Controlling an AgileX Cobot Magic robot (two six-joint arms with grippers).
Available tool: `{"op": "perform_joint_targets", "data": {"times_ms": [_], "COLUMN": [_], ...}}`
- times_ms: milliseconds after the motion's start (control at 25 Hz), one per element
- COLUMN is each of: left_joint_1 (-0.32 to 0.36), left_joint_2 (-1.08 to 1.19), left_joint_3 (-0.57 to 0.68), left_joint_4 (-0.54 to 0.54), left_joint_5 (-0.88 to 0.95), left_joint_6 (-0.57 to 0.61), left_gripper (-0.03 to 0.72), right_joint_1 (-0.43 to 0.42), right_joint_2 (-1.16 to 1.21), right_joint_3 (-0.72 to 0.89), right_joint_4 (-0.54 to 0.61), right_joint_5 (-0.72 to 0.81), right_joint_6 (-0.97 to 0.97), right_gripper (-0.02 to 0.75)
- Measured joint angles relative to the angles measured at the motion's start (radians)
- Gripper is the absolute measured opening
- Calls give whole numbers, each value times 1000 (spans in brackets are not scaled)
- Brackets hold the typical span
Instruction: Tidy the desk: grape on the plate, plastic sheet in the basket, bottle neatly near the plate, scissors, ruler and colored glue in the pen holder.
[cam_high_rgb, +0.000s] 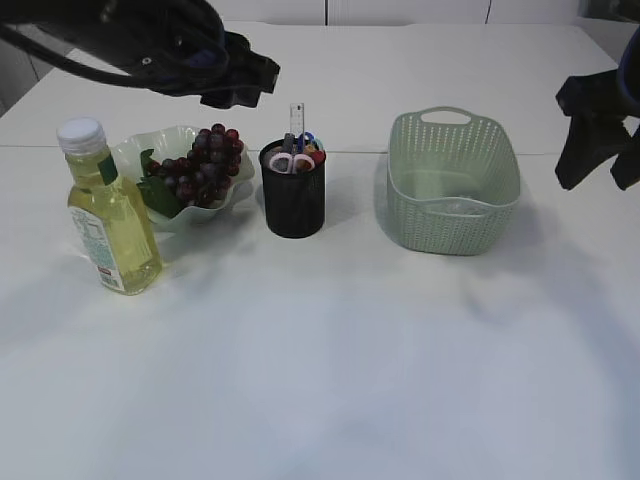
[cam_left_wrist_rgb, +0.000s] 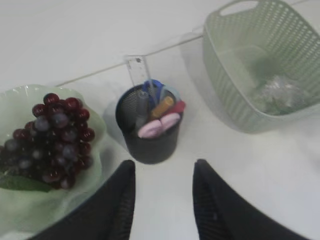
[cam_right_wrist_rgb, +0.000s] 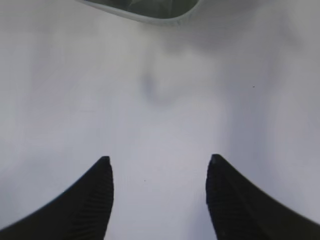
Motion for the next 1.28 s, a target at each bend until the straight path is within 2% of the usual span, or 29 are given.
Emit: {"op": "perform_joint_targets", "data": {"times_ms": [160,280,480,600,760,840,960,1160,1280], "left_joint_1": [-72,-83,-35,0,7,7,7,7,7], "left_joint_2": [-101,-169,-296,-381,-477,-532,-623,-812,-941], "left_joint_3": [0,0,0,0,0,7,45,173,268], "left_joint_4": [-56,-68,-49,-51,-166,-258,-333,-357,-371], "left_joint_5": [161,246,362,422,519,535,548,537,512], "left_joint_6": [2,2,6,50,174,246,299,314,318], "left_gripper": [287,287,288,288,288,287,287,287,288], "right_joint_1": [0,0,0,0,0,0,0,0,0], "right_joint_2": [0,0,-17,-51,-99,-127,-176,-290,-376], "right_joint_3": [0,0,0,0,0,0,0,33,111], "right_joint_4": [8,28,50,52,61,73,103,126,129], "right_joint_5": [0,0,0,0,0,2,4,5,8], "right_joint_6": [3,3,-6,-11,-20,-37,-67,-100,-105], "right_gripper": [475,477,478,479,479,479,479,479,479]}}
